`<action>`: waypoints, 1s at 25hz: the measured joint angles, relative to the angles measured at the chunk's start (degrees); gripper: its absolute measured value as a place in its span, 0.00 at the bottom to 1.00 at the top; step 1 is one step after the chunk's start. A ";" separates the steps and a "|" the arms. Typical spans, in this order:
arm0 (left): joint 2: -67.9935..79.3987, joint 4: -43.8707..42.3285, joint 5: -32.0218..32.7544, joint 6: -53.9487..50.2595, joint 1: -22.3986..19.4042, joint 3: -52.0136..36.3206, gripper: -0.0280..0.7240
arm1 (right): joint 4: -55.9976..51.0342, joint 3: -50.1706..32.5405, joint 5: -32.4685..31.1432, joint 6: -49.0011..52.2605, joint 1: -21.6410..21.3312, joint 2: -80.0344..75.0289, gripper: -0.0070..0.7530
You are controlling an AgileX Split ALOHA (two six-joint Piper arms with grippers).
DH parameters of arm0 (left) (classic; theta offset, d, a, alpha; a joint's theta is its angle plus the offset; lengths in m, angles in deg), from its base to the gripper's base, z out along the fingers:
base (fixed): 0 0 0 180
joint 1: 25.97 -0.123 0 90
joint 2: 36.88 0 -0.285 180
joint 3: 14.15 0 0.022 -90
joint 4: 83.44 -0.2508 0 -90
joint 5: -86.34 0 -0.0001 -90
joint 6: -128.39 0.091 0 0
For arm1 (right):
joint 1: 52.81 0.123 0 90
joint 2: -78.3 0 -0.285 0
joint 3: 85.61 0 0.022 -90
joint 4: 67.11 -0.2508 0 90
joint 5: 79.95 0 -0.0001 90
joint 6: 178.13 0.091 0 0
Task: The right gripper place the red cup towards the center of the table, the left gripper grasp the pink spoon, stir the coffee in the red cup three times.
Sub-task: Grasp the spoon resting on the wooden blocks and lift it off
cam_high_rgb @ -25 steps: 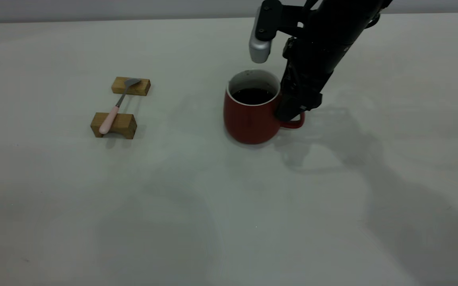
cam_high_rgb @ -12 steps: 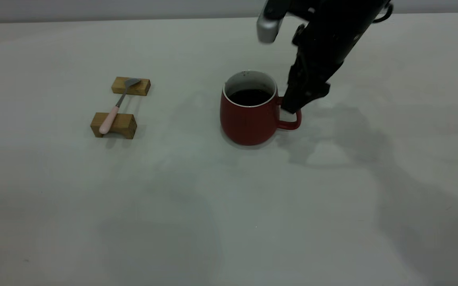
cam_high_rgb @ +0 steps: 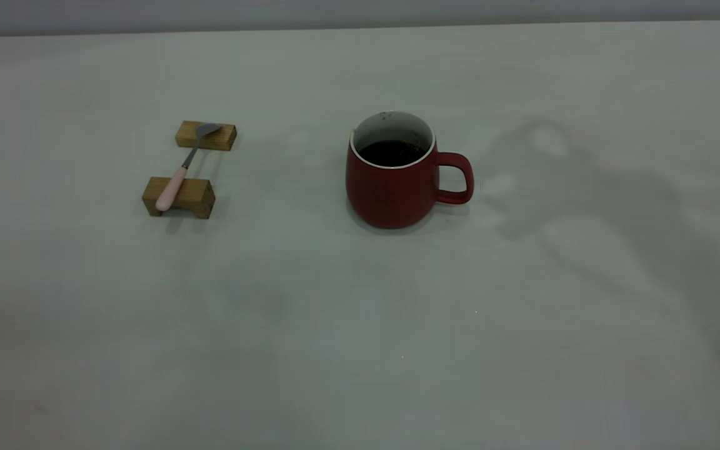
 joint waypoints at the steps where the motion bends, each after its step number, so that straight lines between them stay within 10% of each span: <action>1: 0.00 0.00 0.00 0.00 0.00 0.00 0.52 | 1.81 0.00 -2.58 3.89 -0.15 3.05 0.79; 9: 0.00 0.00 0.00 0.00 0.00 0.00 0.52 | 13.79 -1.32 -14.22 33.87 -0.20 21.32 0.79; 25: 0.00 0.00 0.00 0.00 0.00 0.00 0.52 | 18.47 -38.39 -14.86 36.40 -1.55 69.54 0.79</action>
